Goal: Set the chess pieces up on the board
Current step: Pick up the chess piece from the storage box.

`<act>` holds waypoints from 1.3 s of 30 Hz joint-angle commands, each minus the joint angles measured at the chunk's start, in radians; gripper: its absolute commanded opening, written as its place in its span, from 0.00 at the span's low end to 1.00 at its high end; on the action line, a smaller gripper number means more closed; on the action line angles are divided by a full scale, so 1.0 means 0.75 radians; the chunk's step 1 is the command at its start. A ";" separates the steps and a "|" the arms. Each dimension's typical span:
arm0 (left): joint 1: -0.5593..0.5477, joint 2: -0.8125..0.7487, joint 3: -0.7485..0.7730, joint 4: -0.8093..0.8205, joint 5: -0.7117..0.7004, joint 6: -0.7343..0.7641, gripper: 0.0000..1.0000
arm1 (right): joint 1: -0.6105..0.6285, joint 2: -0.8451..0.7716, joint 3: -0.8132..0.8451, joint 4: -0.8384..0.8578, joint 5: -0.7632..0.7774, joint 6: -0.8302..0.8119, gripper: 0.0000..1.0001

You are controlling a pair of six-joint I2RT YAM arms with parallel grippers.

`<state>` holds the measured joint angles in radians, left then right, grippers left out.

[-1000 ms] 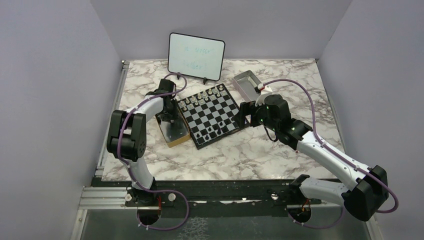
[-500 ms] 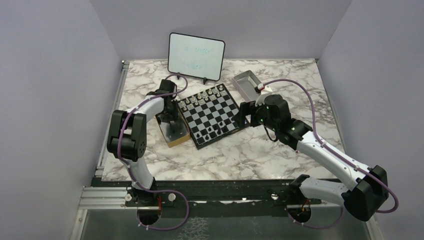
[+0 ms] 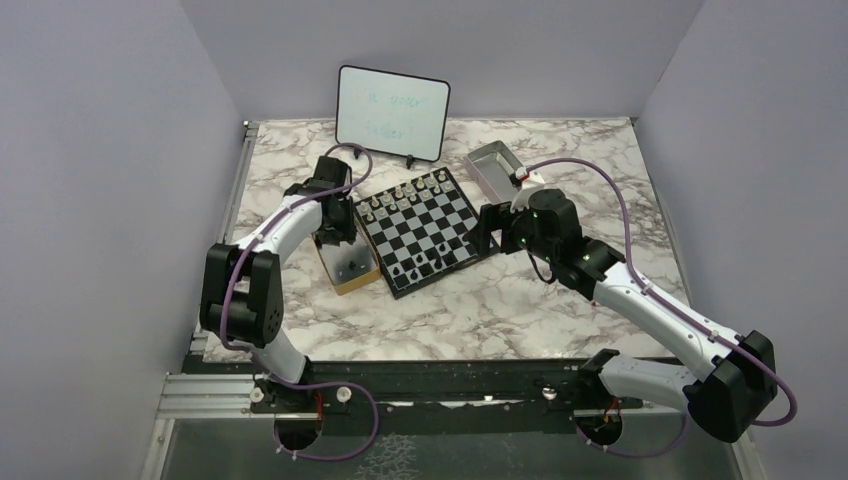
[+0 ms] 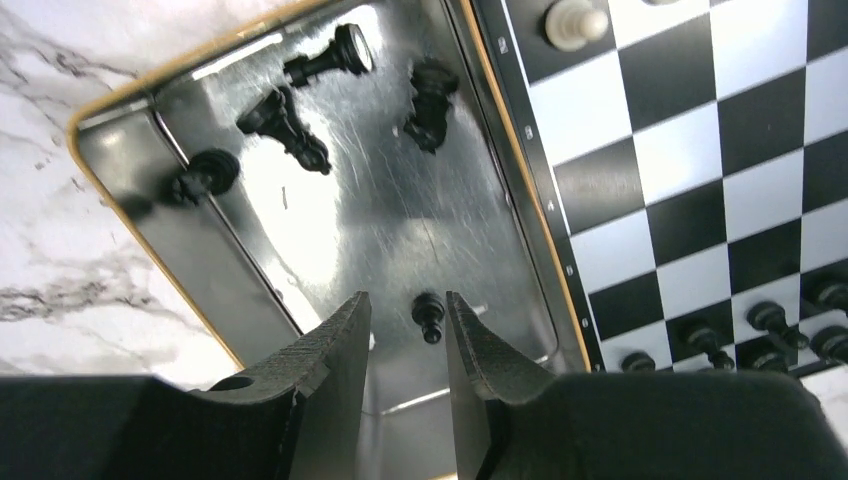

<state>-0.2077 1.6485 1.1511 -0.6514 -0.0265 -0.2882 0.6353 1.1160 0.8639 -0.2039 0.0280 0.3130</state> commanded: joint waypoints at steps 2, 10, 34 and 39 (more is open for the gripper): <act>-0.049 -0.087 -0.064 -0.101 -0.002 -0.057 0.34 | 0.008 -0.005 0.001 0.011 0.015 -0.016 1.00; -0.129 -0.054 -0.095 -0.077 -0.017 -0.064 0.33 | 0.008 0.011 0.018 -0.012 0.023 -0.023 1.00; -0.149 -0.051 -0.132 -0.018 -0.172 -0.053 0.34 | 0.008 0.019 0.027 -0.019 0.018 -0.015 1.00; -0.149 -0.054 -0.138 -0.017 -0.199 -0.049 0.37 | 0.008 0.018 0.027 -0.021 0.021 -0.016 1.00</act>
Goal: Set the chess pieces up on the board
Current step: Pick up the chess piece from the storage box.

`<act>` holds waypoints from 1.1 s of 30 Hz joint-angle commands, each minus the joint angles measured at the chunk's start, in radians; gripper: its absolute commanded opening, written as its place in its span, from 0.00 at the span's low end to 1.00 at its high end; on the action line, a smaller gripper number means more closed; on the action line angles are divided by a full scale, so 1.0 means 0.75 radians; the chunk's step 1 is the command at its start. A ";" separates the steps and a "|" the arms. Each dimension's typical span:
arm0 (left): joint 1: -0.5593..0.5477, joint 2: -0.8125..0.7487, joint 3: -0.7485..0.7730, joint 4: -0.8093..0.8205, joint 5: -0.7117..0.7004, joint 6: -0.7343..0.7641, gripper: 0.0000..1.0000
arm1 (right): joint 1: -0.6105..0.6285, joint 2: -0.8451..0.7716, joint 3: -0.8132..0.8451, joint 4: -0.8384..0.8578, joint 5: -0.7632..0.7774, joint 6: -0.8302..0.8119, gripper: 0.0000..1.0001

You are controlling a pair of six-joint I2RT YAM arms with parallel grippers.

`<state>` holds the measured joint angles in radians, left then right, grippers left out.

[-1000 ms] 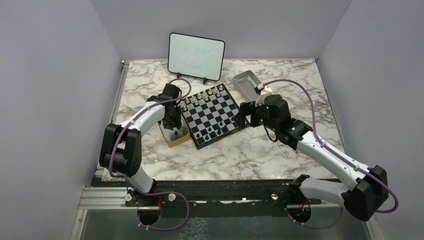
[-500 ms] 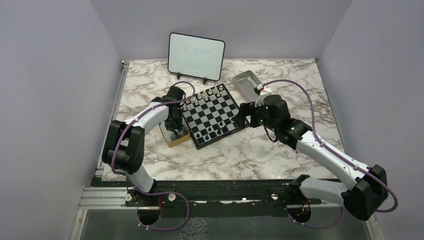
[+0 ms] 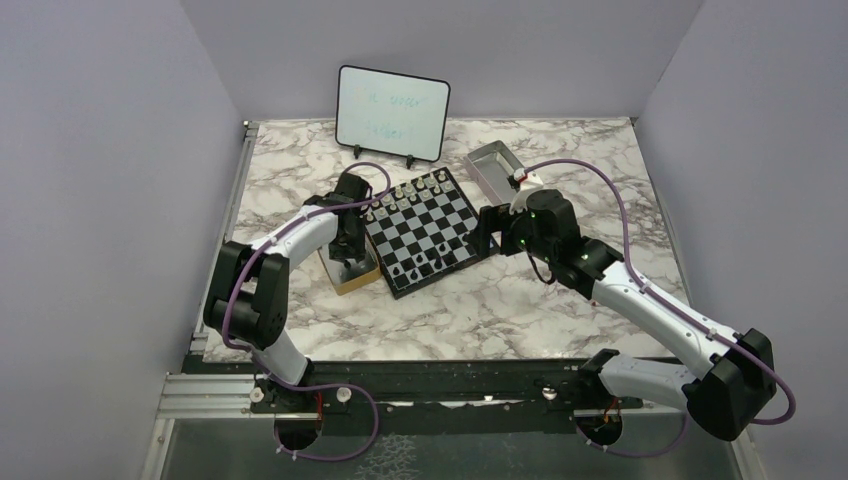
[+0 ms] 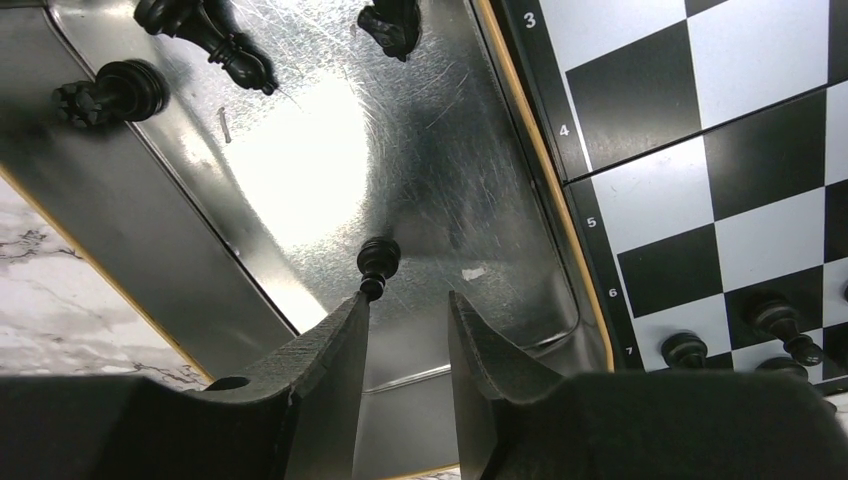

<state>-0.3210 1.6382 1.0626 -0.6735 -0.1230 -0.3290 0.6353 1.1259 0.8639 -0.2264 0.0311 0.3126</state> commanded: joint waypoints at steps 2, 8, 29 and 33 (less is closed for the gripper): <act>0.001 -0.034 -0.016 0.012 -0.071 0.005 0.37 | 0.008 0.005 0.026 0.009 0.018 -0.016 1.00; 0.001 -0.043 -0.015 0.010 -0.059 0.003 0.37 | 0.009 0.016 0.029 0.013 0.014 -0.016 1.00; 0.003 -0.041 -0.004 -0.019 -0.136 -0.019 0.30 | 0.009 0.022 0.033 0.017 0.004 -0.012 1.00; 0.005 -0.006 0.004 -0.003 -0.130 -0.016 0.28 | 0.008 0.015 0.033 0.012 0.010 -0.015 1.00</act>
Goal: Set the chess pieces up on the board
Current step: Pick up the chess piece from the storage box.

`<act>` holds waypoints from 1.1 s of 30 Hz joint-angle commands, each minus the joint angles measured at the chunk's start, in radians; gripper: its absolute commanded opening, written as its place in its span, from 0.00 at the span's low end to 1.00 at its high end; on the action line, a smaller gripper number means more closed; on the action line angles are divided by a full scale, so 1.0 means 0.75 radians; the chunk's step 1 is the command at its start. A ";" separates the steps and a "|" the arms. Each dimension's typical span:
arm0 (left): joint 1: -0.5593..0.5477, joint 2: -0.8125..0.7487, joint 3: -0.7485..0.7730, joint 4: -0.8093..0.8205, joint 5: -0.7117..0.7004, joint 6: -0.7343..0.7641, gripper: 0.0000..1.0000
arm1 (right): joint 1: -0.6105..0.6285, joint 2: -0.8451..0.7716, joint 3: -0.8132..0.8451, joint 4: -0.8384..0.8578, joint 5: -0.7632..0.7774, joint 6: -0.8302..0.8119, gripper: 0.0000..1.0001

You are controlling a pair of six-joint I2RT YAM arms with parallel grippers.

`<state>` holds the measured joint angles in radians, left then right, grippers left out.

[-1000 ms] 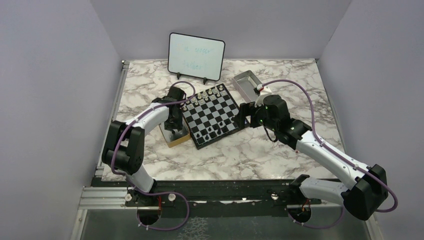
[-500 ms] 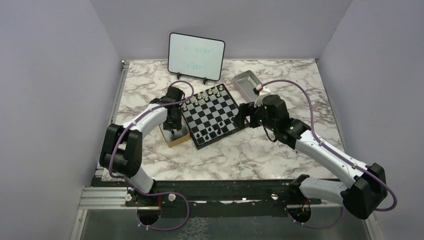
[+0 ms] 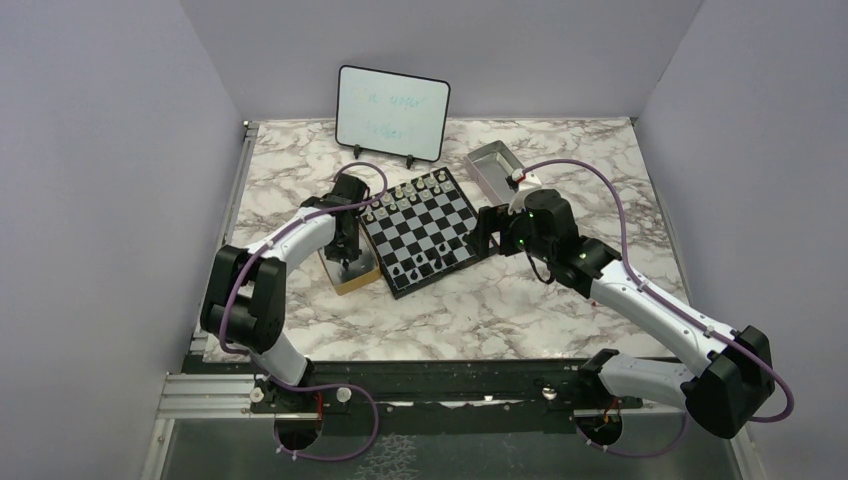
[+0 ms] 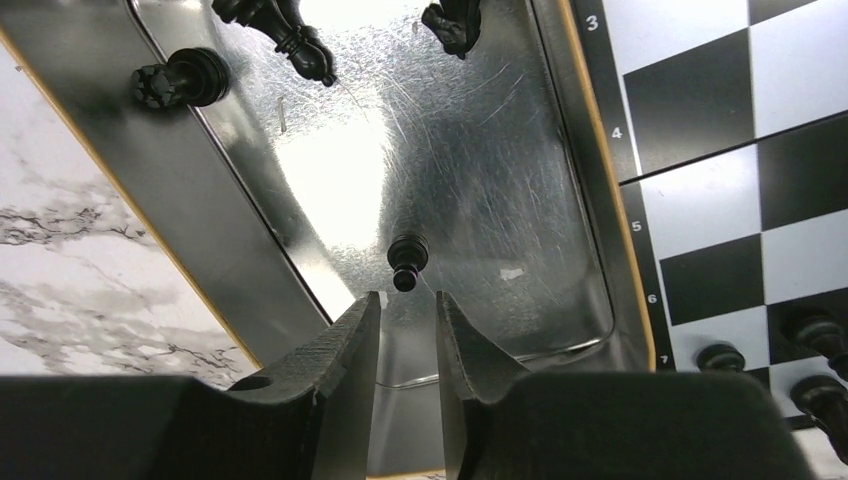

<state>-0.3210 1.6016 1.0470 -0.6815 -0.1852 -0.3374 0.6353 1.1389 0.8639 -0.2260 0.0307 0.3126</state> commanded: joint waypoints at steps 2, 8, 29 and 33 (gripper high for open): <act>0.005 0.058 0.025 0.012 -0.044 -0.004 0.27 | 0.008 -0.003 0.033 0.008 0.013 -0.015 1.00; 0.010 0.075 0.036 0.031 -0.033 0.010 0.27 | 0.008 0.002 0.031 0.014 0.012 -0.018 1.00; 0.018 0.078 0.071 0.018 -0.022 0.038 0.12 | 0.008 0.002 0.023 0.017 0.012 -0.020 1.00; 0.018 0.033 0.095 -0.030 -0.025 0.047 0.11 | 0.008 0.004 0.026 0.006 0.009 -0.022 1.00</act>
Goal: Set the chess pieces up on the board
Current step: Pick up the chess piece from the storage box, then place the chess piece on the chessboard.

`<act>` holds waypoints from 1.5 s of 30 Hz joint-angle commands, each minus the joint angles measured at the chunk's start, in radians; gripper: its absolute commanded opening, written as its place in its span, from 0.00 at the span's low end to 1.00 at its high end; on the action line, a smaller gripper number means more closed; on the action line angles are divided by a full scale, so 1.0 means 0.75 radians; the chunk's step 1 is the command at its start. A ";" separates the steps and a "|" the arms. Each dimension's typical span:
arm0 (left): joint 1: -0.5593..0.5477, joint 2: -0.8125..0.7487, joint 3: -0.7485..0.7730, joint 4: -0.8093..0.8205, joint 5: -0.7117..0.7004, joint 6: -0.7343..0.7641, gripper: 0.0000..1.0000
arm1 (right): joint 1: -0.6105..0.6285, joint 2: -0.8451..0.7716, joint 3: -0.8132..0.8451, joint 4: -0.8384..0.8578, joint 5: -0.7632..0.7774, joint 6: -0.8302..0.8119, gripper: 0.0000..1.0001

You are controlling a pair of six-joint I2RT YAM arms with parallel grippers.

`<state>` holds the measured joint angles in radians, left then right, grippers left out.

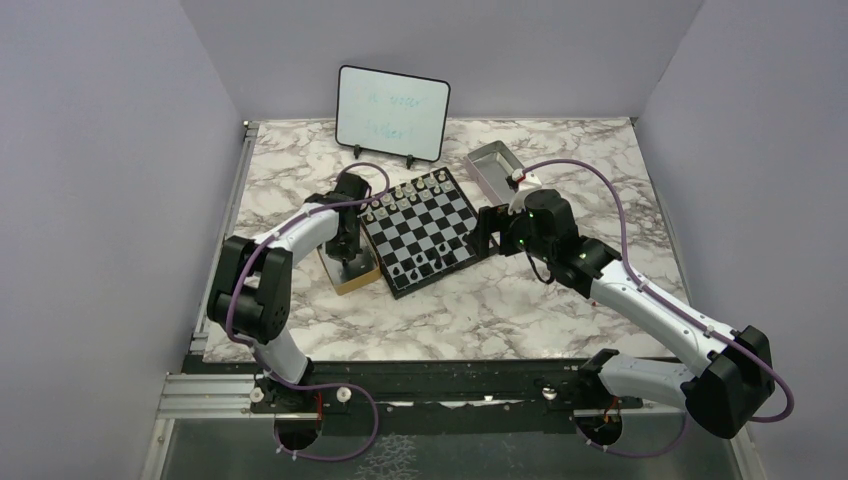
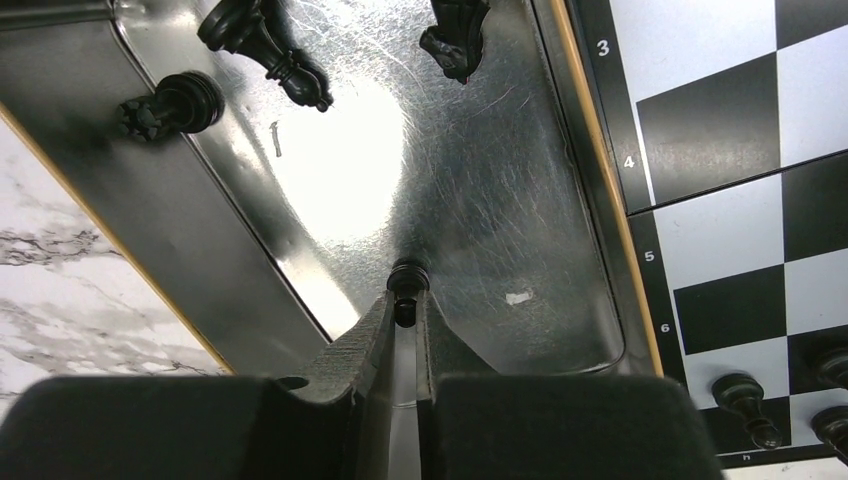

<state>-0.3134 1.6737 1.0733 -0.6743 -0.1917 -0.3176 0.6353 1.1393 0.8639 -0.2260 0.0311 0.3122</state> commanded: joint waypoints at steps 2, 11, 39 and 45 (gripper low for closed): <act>0.009 -0.090 0.072 -0.063 -0.013 0.022 0.11 | 0.008 0.001 0.022 0.006 0.001 -0.020 1.00; 0.007 -0.211 0.188 -0.149 0.061 0.013 0.11 | 0.008 -0.001 0.017 0.000 -0.032 0.005 1.00; -0.412 0.389 1.109 -0.164 0.187 -0.068 0.13 | 0.008 -0.352 -0.014 -0.151 0.050 0.056 1.00; -0.483 0.549 1.261 -0.164 0.188 -0.089 0.13 | 0.009 -0.427 -0.013 -0.192 0.104 0.052 1.00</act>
<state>-0.6430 2.0163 1.9442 -0.7956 -0.0681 -0.3614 0.6353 0.8497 0.8639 -0.3347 0.0570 0.3439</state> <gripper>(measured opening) 0.132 0.998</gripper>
